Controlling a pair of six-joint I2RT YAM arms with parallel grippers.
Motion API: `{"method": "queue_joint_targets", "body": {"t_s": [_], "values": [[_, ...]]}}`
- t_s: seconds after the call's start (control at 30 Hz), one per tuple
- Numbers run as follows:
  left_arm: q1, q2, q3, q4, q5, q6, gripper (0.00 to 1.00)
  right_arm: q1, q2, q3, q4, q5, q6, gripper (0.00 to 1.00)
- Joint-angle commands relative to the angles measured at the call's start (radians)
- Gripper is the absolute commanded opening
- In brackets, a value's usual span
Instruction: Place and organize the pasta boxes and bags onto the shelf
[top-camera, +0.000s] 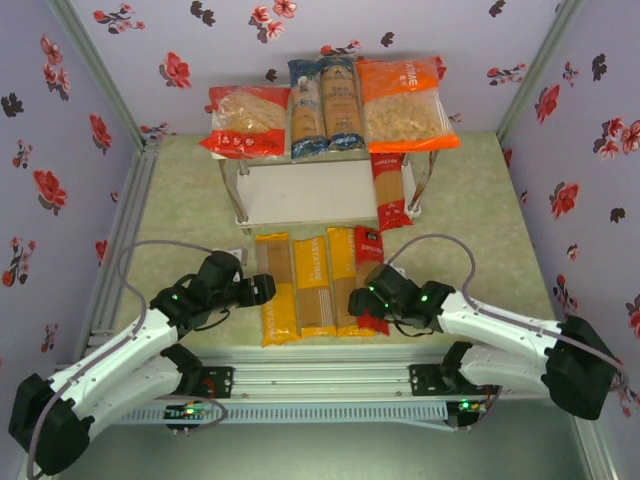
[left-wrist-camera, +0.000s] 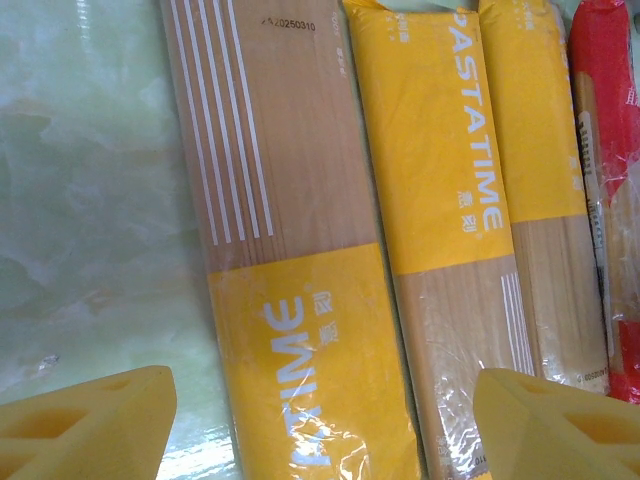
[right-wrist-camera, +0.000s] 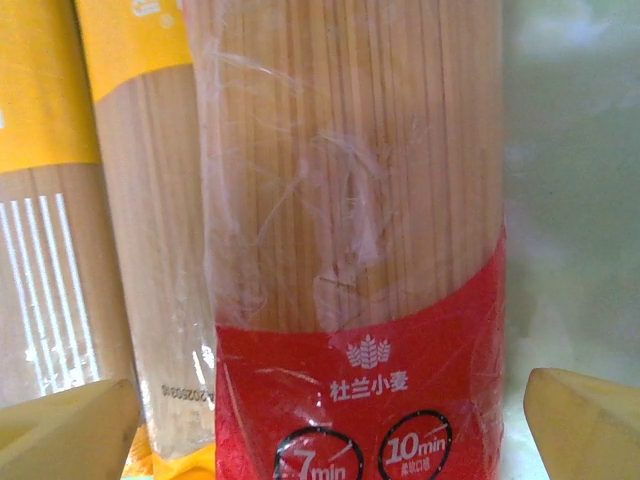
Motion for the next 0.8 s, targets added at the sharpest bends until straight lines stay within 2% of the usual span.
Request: {"method": "queue_joint_targets", "body": {"t_s": [0.0,0.3,0.5,0.57,0.77], "values": [[0.007,-0.008,-0.011,0.002,0.003,0.012,0.78,0.005,0.032,-0.012,0.015,0.031,0.058,0.99],[0.008,-0.015,-0.012,-0.001,0.005,0.011,0.78,-0.013,0.098,-0.048,0.077,0.020,0.061,0.99],[0.008,-0.027,-0.011,-0.011,0.000,0.012,0.78,-0.063,0.097,-0.108,0.154,-0.019,0.060,0.93],[0.009,-0.030,-0.011,-0.013,-0.002,0.013,0.77,-0.073,0.092,-0.116,0.171,-0.033,0.057,0.89],[0.009,-0.032,-0.013,-0.012,-0.003,0.011,0.77,-0.079,0.088,-0.116,0.173,-0.066,0.045,0.62]]}}
